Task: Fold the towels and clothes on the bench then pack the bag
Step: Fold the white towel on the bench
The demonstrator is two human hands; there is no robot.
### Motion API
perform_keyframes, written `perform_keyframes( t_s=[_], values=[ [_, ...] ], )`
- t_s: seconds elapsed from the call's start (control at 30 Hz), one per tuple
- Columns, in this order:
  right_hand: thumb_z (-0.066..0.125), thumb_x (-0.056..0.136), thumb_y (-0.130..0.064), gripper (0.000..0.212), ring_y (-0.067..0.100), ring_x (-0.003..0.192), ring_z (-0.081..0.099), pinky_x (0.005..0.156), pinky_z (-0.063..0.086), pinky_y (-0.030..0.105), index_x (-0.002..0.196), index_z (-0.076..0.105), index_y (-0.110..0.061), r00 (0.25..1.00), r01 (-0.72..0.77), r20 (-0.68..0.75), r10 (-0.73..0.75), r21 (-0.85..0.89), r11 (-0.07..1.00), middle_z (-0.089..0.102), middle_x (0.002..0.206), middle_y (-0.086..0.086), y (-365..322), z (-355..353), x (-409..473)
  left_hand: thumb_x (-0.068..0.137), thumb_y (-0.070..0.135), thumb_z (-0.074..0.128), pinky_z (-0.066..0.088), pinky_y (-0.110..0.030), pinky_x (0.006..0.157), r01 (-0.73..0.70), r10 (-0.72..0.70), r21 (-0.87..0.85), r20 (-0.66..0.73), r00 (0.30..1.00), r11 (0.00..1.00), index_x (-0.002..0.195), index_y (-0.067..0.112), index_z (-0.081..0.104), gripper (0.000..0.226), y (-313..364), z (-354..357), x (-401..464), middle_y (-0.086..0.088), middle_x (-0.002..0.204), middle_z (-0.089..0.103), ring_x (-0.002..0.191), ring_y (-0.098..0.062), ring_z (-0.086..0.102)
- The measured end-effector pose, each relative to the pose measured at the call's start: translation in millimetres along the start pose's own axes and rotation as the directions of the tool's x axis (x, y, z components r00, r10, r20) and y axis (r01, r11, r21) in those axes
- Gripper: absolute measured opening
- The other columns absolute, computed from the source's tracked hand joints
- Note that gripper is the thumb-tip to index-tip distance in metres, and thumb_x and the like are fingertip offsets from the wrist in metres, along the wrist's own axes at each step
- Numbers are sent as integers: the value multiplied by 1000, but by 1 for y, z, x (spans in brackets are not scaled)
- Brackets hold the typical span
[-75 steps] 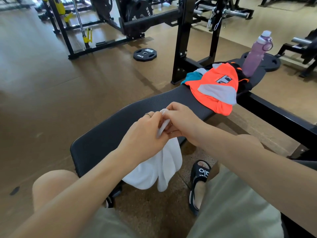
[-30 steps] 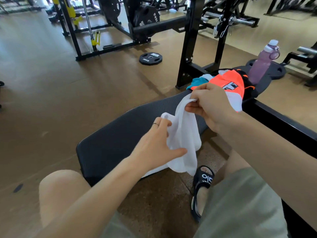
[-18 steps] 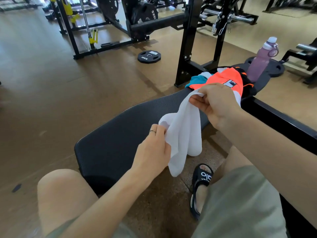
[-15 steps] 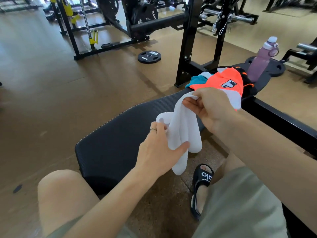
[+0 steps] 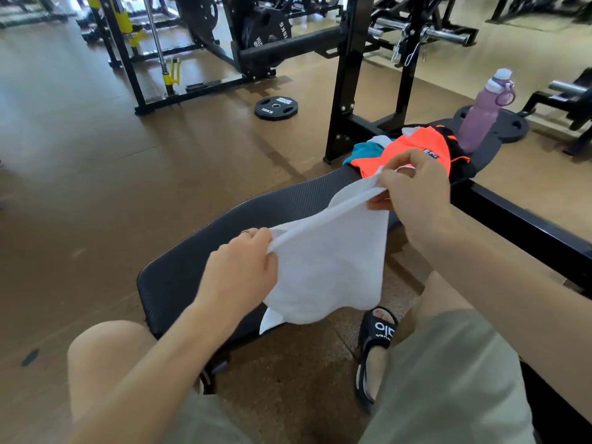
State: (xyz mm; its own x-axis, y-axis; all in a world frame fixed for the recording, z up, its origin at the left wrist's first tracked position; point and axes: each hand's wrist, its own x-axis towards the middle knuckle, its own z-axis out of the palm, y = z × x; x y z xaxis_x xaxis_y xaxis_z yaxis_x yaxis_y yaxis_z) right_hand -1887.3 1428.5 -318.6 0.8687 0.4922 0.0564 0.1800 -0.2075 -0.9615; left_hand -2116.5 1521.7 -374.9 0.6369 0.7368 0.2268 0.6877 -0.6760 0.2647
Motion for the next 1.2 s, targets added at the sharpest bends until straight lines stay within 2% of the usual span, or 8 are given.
perform_keyframes(
  t_s=[0.1,0.23,0.33,0.43,0.57,0.87,1.0,1.2],
  values=[
    [57,94,-3,9,16,53,69,57,62,29,94,63,-11,1000,29,4,-29,-165,986,69,78,10,18,-12,11,86,7,53,44,-36,60,-107,106,-128,-19,994,986,85,20,55,13,-21,-17,1,9,76,52,67,-18,52],
    [57,94,-7,5,20,58,68,55,59,32,96,61,-10,961,55,270,61,-402,914,67,79,16,40,-15,16,84,-3,53,38,-20,60,-243,241,-297,-44,969,923,81,19,58,22,-20,-41,5,12,66,47,68,-13,48],
    [63,91,-14,30,23,82,60,62,45,29,119,56,-15,885,336,465,19,-668,664,59,97,7,48,-13,8,82,-4,50,37,-16,60,-194,212,-407,-2,977,892,81,18,61,24,-10,-49,7,5,66,50,65,-12,46],
    [68,85,-18,39,13,106,59,87,49,36,122,58,-28,782,484,605,-153,-433,760,58,112,-2,34,-1,-23,80,-7,47,35,-16,56,-171,215,-458,45,976,872,74,15,57,26,-5,-53,10,2,67,49,60,-10,43],
    [72,85,-25,28,3,118,58,99,48,30,110,63,-33,621,383,737,-266,10,924,64,114,-18,7,20,-86,79,-11,42,30,-21,51,-137,214,-504,99,972,853,66,16,47,31,0,-54,16,7,57,39,56,-10,34],
    [59,100,-15,11,8,101,65,92,54,27,103,67,-22,705,367,627,-332,79,927,68,98,-13,19,45,-107,83,4,38,28,-18,53,-216,288,-475,82,954,853,62,14,38,23,-3,-60,12,10,55,43,58,-13,36],
    [53,101,-13,14,12,77,56,66,46,28,91,57,-22,724,317,621,-299,86,945,60,83,-4,16,43,-107,87,17,38,28,-26,54,-317,361,-331,80,929,889,63,17,29,26,-9,-62,12,4,55,32,60,-19,35],
    [49,103,-15,13,13,81,58,74,51,36,103,53,-28,711,310,640,-290,85,947,59,90,-8,15,40,-95,94,18,47,27,-25,53,-265,347,-398,149,926,878,61,22,28,39,-5,-68,11,7,55,31,58,-14,33]
  ],
)
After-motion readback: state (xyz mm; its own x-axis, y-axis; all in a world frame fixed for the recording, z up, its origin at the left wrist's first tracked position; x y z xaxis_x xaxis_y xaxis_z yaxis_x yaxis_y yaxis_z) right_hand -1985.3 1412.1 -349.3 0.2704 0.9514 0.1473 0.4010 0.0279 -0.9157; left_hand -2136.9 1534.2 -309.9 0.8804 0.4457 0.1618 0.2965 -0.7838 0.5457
